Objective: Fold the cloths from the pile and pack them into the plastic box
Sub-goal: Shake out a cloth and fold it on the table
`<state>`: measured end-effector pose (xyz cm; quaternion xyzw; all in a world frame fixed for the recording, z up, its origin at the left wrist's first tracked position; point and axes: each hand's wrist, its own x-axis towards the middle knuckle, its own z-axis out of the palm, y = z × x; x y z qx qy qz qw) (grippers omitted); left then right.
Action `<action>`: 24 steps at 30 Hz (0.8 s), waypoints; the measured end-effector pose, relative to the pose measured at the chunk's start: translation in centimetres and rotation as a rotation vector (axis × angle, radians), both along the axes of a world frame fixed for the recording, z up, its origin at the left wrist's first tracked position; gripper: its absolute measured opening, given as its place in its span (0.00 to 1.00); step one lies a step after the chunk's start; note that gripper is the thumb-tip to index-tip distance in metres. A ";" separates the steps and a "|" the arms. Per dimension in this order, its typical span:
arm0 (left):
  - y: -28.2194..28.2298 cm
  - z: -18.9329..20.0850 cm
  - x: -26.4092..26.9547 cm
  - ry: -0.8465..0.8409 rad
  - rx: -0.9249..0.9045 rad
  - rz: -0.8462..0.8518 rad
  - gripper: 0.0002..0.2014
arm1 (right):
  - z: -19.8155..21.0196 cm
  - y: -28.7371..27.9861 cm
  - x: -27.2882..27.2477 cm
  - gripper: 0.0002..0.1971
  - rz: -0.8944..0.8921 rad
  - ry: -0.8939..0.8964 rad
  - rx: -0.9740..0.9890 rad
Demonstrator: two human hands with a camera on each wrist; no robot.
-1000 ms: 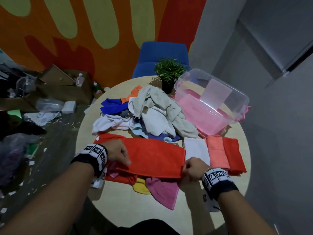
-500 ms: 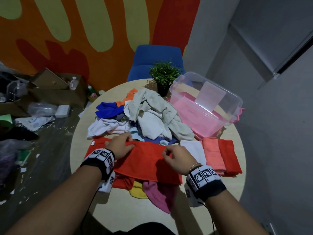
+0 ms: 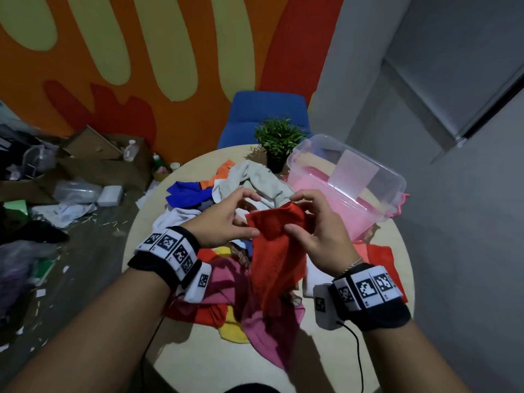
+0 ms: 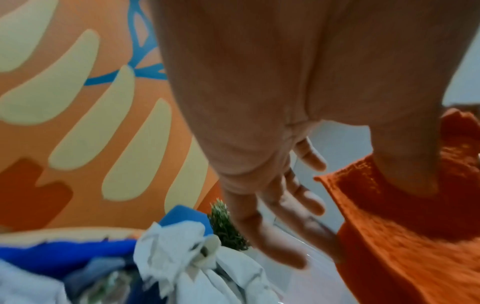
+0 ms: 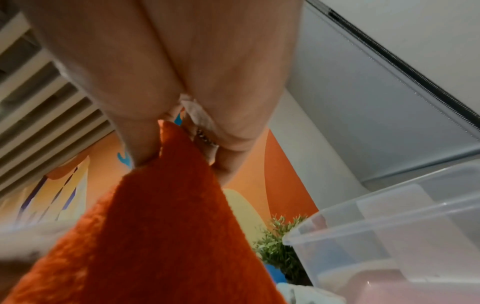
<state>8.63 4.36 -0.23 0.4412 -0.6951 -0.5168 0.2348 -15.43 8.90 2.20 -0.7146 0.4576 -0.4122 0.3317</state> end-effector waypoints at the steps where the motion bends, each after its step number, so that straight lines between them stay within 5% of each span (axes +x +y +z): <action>1: 0.1 0.0 -0.3 0.087 0.058 0.025 0.27 | 0.4 0.0 -0.3 0.29 0.011 -0.004 -0.004; 9: 0.0 0.3 -3.5 0.391 0.138 0.122 0.25 | 1.4 -0.4 -2.0 0.23 0.057 0.066 -0.133; 12: -0.3 0.0 -4.1 0.273 0.045 0.086 0.33 | 1.6 -0.5 -2.4 0.23 0.098 0.060 -0.131; 15: 0.2 -0.4 -4.8 0.409 0.213 0.022 0.38 | 2.0 -0.4 -2.3 0.22 0.136 0.010 -0.116; 19: 0.6 -0.2 -5.1 0.677 0.305 0.017 0.29 | 2.3 -0.5 -2.7 0.22 0.091 -0.060 -0.063; 24: 0.0 1.1 -4.2 0.783 0.209 0.097 0.19 | 2.4 -0.5 -3.3 0.19 -0.007 -0.075 -0.042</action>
